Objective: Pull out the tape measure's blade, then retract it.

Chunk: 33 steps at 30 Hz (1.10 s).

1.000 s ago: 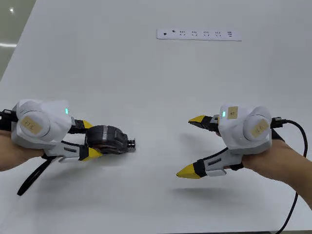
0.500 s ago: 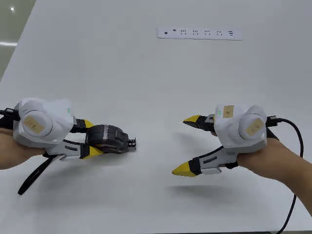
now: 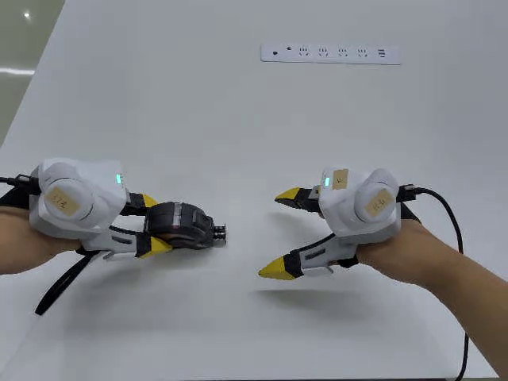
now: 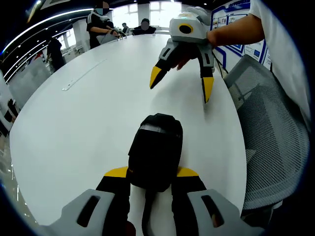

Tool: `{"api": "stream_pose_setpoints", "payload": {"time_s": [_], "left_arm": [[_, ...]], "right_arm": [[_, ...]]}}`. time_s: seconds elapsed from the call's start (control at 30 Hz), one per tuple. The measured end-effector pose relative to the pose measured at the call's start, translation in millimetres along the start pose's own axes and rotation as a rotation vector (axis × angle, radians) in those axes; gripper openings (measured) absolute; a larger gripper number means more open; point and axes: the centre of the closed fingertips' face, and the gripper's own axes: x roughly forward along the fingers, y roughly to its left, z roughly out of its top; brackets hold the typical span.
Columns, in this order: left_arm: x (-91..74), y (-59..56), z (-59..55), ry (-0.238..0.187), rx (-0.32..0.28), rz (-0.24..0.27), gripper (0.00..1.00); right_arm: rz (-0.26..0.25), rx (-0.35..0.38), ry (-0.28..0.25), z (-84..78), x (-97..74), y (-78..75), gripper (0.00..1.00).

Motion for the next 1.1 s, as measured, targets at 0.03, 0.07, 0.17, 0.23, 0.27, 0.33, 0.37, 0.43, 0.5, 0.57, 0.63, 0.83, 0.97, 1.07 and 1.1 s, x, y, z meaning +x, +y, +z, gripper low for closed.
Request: {"api": "stream_pose_setpoints", "payload": {"time_s": [0.03,0.07,0.17,0.23,0.27,0.33,0.37,0.43,0.5,0.57,0.63,0.83,0.97,1.07,1.1], "left_arm": [[0.1,0.0,0.0,0.000,0.000,0.000,0.27],[0.2,0.1,0.0,0.000,-0.001,0.000,0.27],[0.3,0.0,-0.2,-0.001,0.000,0.001,0.27],[0.3,-0.1,-0.2,-0.001,0.000,0.003,0.27],[0.3,-0.1,-0.2,-0.002,-0.001,0.003,0.27],[0.3,0.0,-0.2,-0.002,-0.002,0.004,0.28],[0.3,0.0,-0.3,-0.002,-0.002,0.003,0.28],[0.3,0.2,-0.4,-0.001,-0.001,0.004,0.28],[0.2,0.1,-0.3,-0.001,-0.004,0.004,0.28],[0.2,0.1,-0.3,-0.002,-0.004,0.004,0.28],[0.2,0.0,-0.3,-0.002,-0.004,0.003,0.28],[0.3,0.2,-0.6,0.000,-0.004,0.003,0.28],[0.3,0.3,-0.6,-0.001,-0.006,0.004,0.28],[0.3,0.2,-0.5,-0.003,-0.007,0.003,0.28],[0.2,0.2,-0.5,-0.003,-0.007,0.003,0.28]], "right_arm": [[0.002,0.000,0.000,0.4,1.4,0.1,0.67],[-0.001,-0.002,-0.008,2.3,3.9,-0.7,0.67],[0.018,-0.002,-0.021,6.2,9.9,2.8,0.65],[0.022,-0.004,-0.020,7.2,14.5,3.2,0.65],[0.025,-0.003,-0.023,8.1,16.1,3.3,0.64],[0.026,-0.002,-0.031,10.8,19.3,3.2,0.63],[0.026,-0.002,-0.032,11.4,20.7,2.8,0.62],[0.028,-0.004,-0.038,13.1,24.2,2.0,0.59],[0.033,0.000,-0.043,14.7,28.0,1.3,0.58],[0.033,-0.013,-0.042,16.5,31.5,1.5,0.55],[0.033,-0.025,-0.040,17.1,34.5,0.7,0.49],[0.037,-0.049,-0.065,23.9,42.1,-0.8,0.37],[0.047,-0.063,-0.065,25.0,48.4,-0.6,0.32],[0.052,-0.075,-0.065,24.7,51.6,0.2,0.28],[0.054,-0.075,-0.066,24.7,52.5,0.3,0.28]]}}
